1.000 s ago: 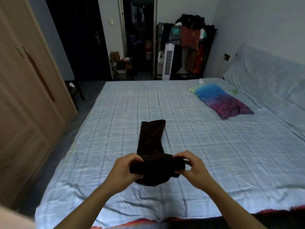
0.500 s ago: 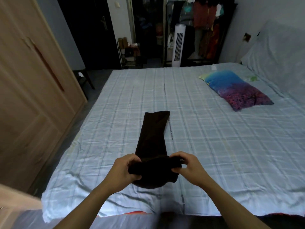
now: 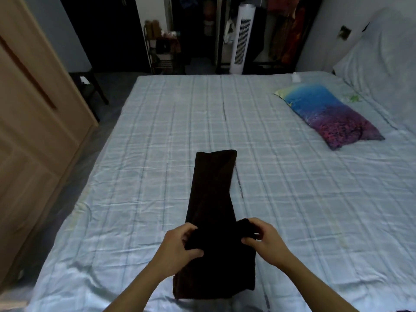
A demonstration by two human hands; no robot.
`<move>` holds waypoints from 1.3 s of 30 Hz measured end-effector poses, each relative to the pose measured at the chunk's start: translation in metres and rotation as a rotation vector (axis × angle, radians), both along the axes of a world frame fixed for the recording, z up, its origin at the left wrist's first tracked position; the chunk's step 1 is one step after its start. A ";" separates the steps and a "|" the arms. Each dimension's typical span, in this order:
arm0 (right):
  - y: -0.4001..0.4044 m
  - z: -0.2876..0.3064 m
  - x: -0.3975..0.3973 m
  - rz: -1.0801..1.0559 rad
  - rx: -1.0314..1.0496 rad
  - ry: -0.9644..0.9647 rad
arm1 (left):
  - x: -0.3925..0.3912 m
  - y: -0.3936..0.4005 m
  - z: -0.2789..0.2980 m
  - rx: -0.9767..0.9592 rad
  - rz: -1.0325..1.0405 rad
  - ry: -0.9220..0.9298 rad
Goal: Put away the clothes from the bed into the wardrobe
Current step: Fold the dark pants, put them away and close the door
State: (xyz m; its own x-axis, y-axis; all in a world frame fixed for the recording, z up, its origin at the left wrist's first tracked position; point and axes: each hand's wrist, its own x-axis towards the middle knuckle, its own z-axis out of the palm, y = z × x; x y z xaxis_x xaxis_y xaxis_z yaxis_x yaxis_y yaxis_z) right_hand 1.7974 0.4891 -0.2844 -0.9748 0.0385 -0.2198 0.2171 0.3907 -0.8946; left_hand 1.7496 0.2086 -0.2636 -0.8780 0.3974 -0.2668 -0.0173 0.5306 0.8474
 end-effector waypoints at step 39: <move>0.047 -0.221 -0.321 -0.422 -0.262 -0.378 | -0.361 0.202 -0.229 -0.279 -0.059 -0.165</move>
State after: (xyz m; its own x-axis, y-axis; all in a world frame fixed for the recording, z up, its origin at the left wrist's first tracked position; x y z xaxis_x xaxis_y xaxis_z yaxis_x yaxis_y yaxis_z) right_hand 1.4763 0.5363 -0.5052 -0.7404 0.3012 -0.6009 0.6253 -0.0195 -0.7802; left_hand 1.3882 0.4105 -0.4928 -0.7914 0.3376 -0.5095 -0.1051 0.7460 0.6576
